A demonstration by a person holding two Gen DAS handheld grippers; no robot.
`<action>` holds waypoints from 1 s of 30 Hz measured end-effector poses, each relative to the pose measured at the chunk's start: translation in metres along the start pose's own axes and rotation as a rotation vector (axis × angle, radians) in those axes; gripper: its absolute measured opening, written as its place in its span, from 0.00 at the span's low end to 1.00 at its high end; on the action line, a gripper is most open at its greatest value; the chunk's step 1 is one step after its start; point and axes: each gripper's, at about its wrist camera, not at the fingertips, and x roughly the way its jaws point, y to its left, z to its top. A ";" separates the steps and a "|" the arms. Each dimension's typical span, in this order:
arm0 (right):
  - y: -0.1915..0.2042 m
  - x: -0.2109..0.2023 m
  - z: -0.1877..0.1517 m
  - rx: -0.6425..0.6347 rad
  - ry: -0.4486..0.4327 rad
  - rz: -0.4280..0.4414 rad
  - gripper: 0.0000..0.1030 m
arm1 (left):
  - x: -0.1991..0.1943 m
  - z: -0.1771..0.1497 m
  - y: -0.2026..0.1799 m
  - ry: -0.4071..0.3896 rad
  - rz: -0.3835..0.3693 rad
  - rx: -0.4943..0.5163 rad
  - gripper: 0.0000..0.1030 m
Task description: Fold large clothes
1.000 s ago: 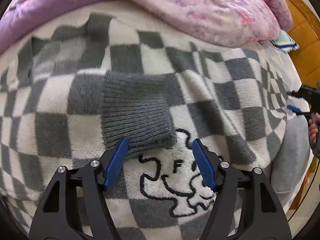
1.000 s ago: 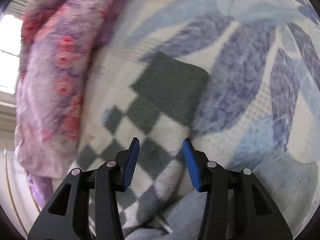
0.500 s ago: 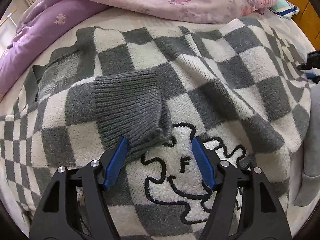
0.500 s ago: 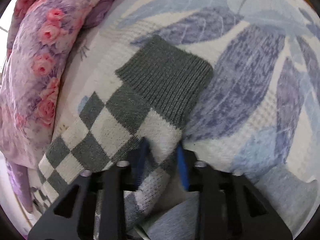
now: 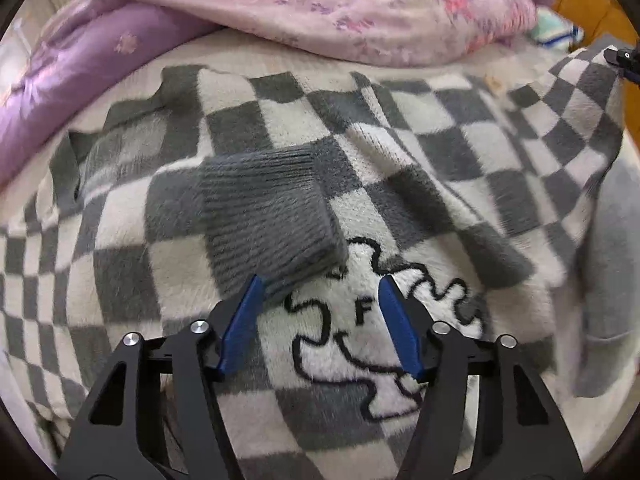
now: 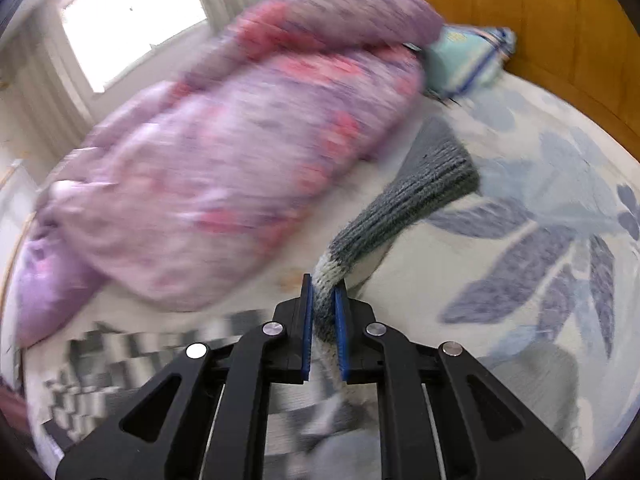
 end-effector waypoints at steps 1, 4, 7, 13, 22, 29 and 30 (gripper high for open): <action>0.020 -0.010 -0.004 -0.032 -0.020 0.036 0.09 | -0.006 -0.003 0.008 0.000 -0.009 -0.024 0.59; 0.080 -0.026 -0.014 -0.134 -0.027 0.125 0.09 | -0.030 -0.014 0.037 -0.035 0.013 -0.104 0.60; 0.129 -0.035 -0.034 -0.202 -0.021 0.190 0.09 | -0.046 -0.026 0.072 -0.048 0.011 -0.183 0.60; 0.223 -0.040 -0.086 -0.224 0.005 0.308 0.09 | -0.069 -0.053 0.151 -0.039 0.054 -0.332 0.60; 0.340 -0.017 -0.174 -0.290 0.132 0.423 0.09 | -0.117 -0.084 0.255 -0.101 0.048 -0.488 0.66; 0.396 0.007 -0.251 -0.368 0.247 0.416 0.10 | -0.134 -0.115 0.313 -0.113 0.049 -0.607 0.66; 0.400 0.010 -0.261 -0.378 0.263 0.409 0.10 | -0.136 -0.120 0.317 -0.112 0.053 -0.610 0.66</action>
